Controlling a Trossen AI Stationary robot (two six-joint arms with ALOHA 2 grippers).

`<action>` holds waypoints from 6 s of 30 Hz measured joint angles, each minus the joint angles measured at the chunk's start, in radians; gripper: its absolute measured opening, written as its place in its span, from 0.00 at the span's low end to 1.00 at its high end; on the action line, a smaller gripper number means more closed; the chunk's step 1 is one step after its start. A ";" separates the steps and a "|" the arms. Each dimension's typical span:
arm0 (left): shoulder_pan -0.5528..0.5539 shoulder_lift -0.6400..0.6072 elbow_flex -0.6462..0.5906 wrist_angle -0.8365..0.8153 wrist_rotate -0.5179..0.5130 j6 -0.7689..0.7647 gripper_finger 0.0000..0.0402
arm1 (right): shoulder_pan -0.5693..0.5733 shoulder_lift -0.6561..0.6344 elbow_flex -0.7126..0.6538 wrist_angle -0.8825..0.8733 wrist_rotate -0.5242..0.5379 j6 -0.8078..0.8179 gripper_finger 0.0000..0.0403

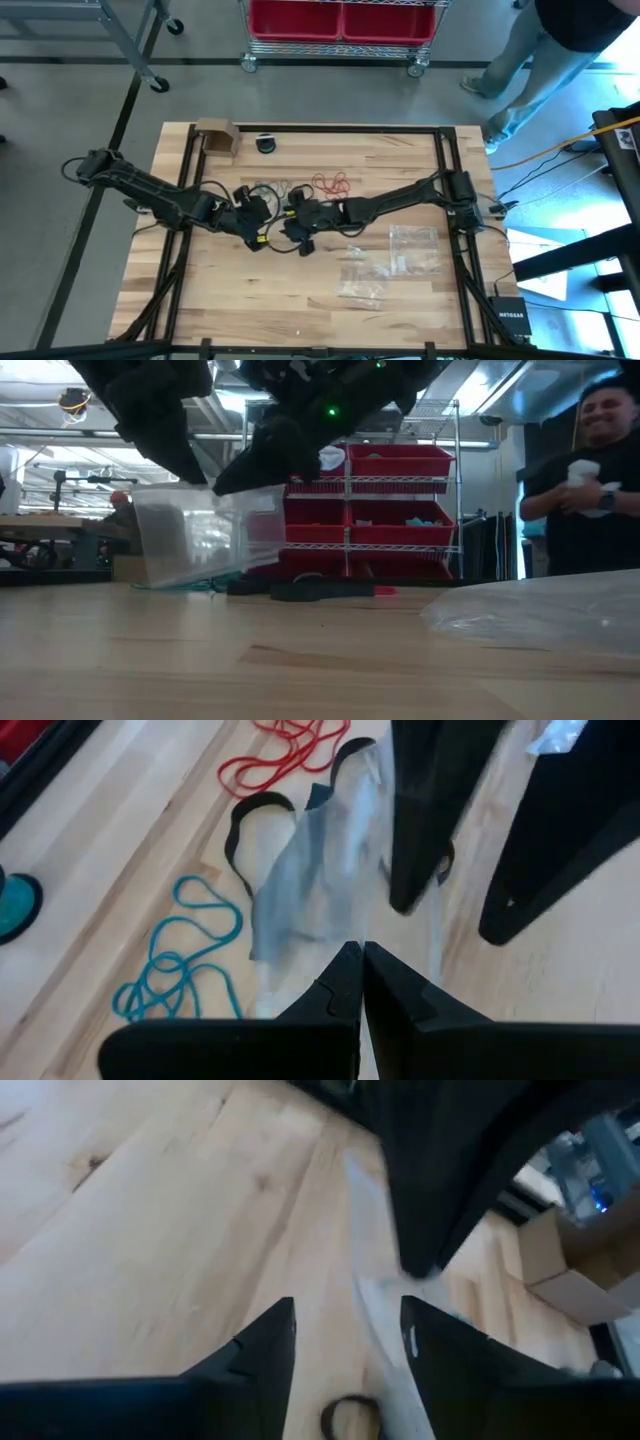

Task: Sort rubber bands
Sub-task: Put the black rubber band into the transparent zip bag

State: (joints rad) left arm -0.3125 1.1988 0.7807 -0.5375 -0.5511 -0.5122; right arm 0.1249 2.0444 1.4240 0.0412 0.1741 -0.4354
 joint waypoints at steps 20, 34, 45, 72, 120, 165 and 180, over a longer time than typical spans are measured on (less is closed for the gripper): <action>0.001 0.000 0.001 0.130 0.028 0.015 0.00 | -0.001 0.012 0.000 -0.017 0.145 -0.259 0.32; 0.002 -0.003 0.001 0.191 0.030 -0.005 0.00 | -0.004 0.021 -0.001 0.090 0.172 -0.518 0.32; 0.003 -0.025 0.001 0.142 0.026 -0.044 0.00 | -0.013 0.021 0.000 -0.080 0.176 -0.425 0.03; 0.057 -0.180 0.039 -0.021 0.026 -0.117 0.34 | 0.012 0.013 0.000 -0.100 0.193 -0.161 0.00; 0.241 0.079 0.102 -0.099 0.022 0.116 0.01 | 0.013 0.013 0.000 -0.092 0.135 -0.120 0.00; 0.207 0.036 0.121 -0.046 0.068 0.158 0.00 | -0.003 -0.094 0.000 0.002 0.210 0.524 0.28; 0.200 0.036 0.121 -0.008 0.074 0.145 0.00 | -0.008 -0.017 0.000 0.003 0.173 0.696 0.17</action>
State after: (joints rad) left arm -0.1122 1.2346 0.9016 -0.5452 -0.4770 -0.3672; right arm 0.1165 2.0277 1.4239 0.0440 0.3473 0.2610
